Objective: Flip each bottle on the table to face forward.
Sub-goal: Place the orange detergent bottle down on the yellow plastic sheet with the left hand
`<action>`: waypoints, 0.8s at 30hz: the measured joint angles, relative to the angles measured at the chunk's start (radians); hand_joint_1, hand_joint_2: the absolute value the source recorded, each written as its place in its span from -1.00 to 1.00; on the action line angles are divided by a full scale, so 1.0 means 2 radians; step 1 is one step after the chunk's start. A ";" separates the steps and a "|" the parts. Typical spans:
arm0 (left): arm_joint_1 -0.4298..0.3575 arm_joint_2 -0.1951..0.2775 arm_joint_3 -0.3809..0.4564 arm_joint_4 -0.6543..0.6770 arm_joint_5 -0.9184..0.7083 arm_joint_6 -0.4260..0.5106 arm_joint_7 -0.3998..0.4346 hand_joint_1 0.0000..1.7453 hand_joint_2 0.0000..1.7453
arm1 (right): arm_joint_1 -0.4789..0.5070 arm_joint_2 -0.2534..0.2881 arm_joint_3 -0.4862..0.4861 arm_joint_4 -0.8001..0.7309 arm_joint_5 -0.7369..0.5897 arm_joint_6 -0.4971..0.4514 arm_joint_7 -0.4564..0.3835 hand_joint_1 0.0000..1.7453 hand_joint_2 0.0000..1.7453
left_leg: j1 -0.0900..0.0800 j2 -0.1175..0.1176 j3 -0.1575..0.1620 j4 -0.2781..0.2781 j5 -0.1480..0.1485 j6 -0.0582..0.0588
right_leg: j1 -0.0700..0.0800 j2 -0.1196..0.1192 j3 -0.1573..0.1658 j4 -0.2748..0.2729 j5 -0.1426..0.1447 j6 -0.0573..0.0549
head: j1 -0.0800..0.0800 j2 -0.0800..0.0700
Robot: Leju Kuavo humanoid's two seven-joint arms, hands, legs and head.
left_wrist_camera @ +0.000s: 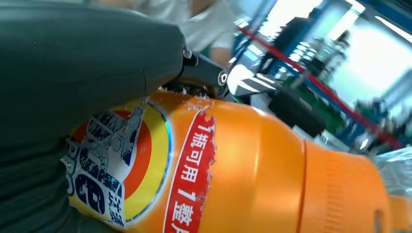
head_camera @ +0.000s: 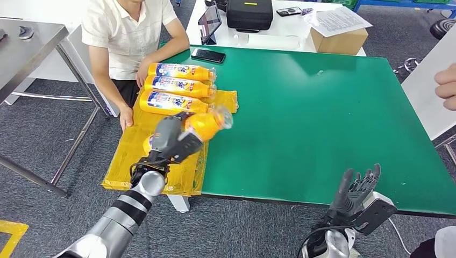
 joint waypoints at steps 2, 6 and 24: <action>-0.007 0.001 -0.009 0.016 -0.035 -0.012 0.010 -0.18 1.00 | -0.001 0.001 -0.002 0.000 0.000 0.002 0.000 -1.00 1.00 | 0.000 0.001 0.000 0.000 0.000 0.000 | 0.000 0.000 0.000 0.000 0.000 0.000 | 0.000 0.000; -0.033 0.001 -0.028 0.073 -0.070 -0.077 0.042 -0.92 1.00 | -0.007 0.001 -0.004 0.002 0.000 0.012 0.000 -1.00 1.00 | 0.000 0.000 0.000 0.000 0.000 0.000 | 0.000 0.000 0.000 0.000 0.000 0.000 | 0.000 0.000; -0.119 0.000 -0.033 0.240 -0.090 -0.179 0.122 -1.00 1.00 | -0.025 0.001 -0.003 0.035 0.001 0.023 0.000 -1.00 1.00 | 0.000 0.000 0.000 0.000 0.000 0.000 | 0.000 0.000 0.000 0.001 0.000 0.000 | 0.000 0.000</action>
